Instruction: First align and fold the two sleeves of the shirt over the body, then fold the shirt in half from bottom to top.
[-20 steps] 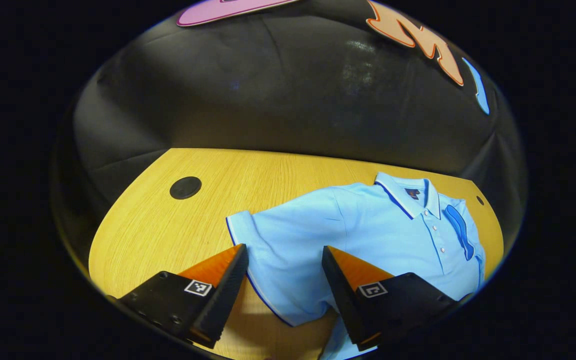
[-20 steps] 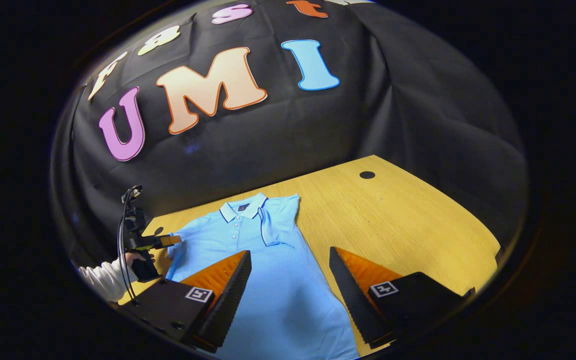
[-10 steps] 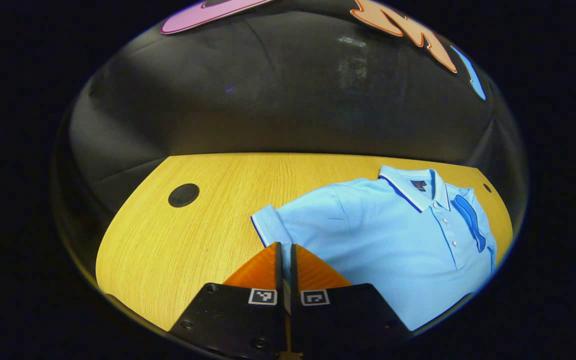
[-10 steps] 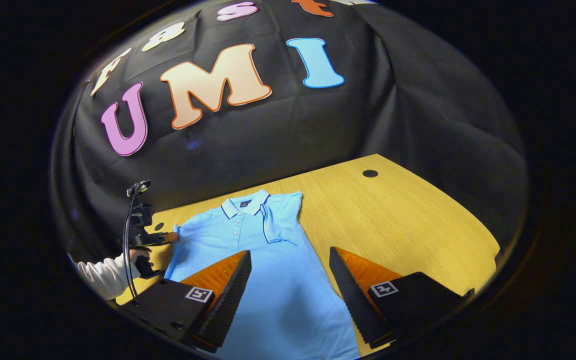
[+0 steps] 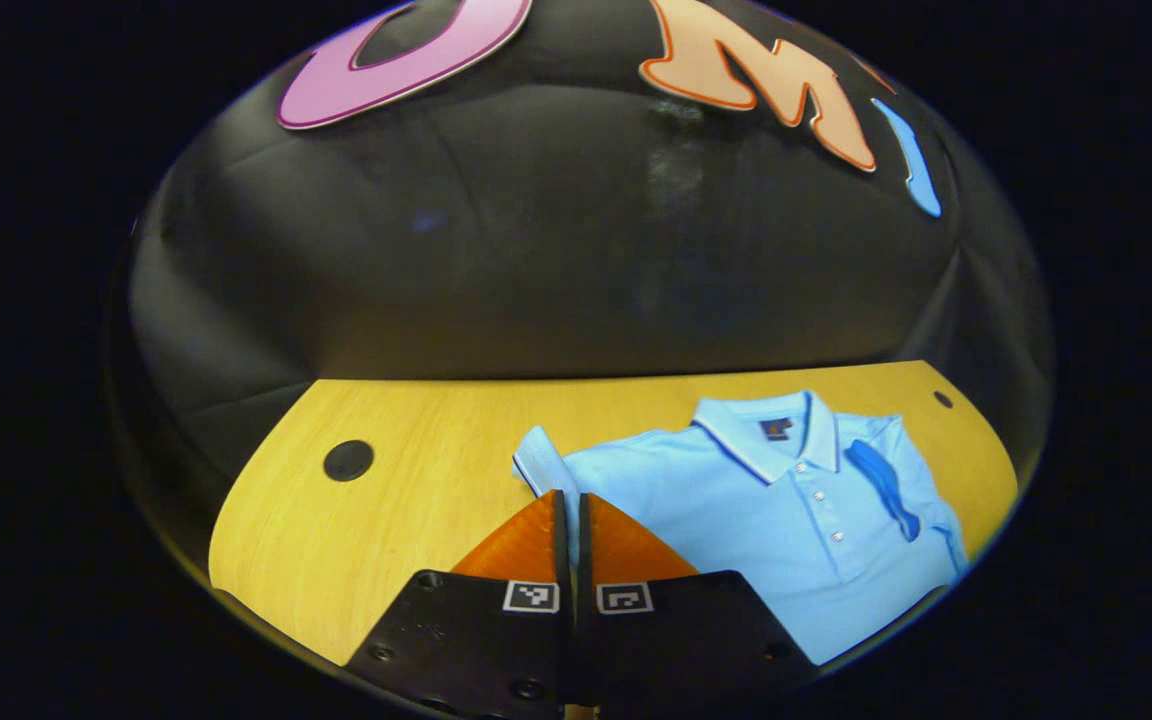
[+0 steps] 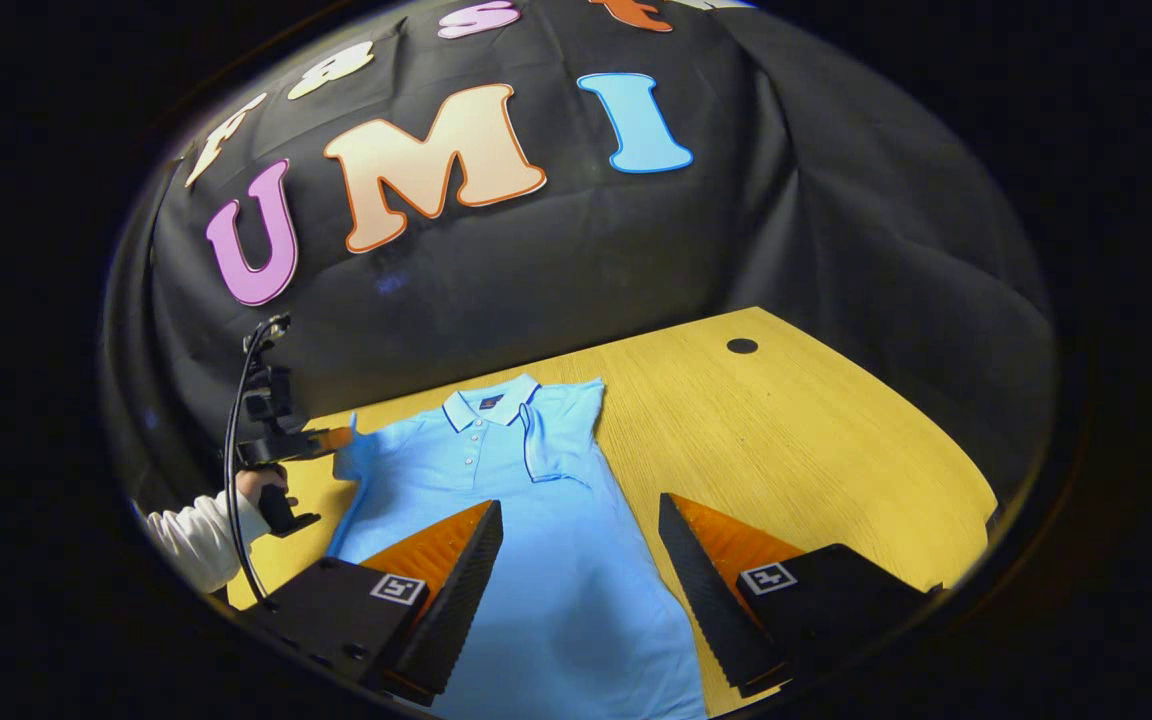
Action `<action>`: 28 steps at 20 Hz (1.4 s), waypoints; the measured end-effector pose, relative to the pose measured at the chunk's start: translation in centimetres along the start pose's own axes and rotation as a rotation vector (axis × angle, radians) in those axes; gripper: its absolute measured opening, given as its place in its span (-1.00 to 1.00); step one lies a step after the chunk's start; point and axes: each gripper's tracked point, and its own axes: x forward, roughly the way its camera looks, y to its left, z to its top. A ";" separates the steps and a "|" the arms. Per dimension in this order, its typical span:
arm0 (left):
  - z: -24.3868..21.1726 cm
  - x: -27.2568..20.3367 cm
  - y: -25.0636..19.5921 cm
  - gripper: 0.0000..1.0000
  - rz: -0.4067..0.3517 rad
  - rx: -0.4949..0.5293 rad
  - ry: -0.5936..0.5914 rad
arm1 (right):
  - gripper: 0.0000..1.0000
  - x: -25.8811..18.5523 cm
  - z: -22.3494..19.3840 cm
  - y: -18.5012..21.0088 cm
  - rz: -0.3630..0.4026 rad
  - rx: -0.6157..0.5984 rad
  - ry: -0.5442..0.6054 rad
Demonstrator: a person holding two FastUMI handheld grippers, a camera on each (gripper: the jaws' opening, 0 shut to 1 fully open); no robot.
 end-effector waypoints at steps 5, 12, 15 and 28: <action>-0.2 1.7 -8.3 -1.00 -0.111 0.020 0.014 | 0.96 -0.3 -0.1 -0.7 -0.010 -0.013 -0.001; -2.9 1.9 -14.5 -0.22 -0.208 0.015 0.101 | 0.97 -2.0 -1.3 -2.3 -0.075 -0.014 0.003; -2.9 0.0 -13.5 0.99 -0.186 0.000 0.077 | 0.96 -3.2 -2.4 -2.5 -0.084 -0.009 -0.002; -12.0 -25.8 -5.0 0.92 0.039 -0.027 0.005 | 0.96 -10.4 -13.3 -3.0 0.075 -0.196 0.117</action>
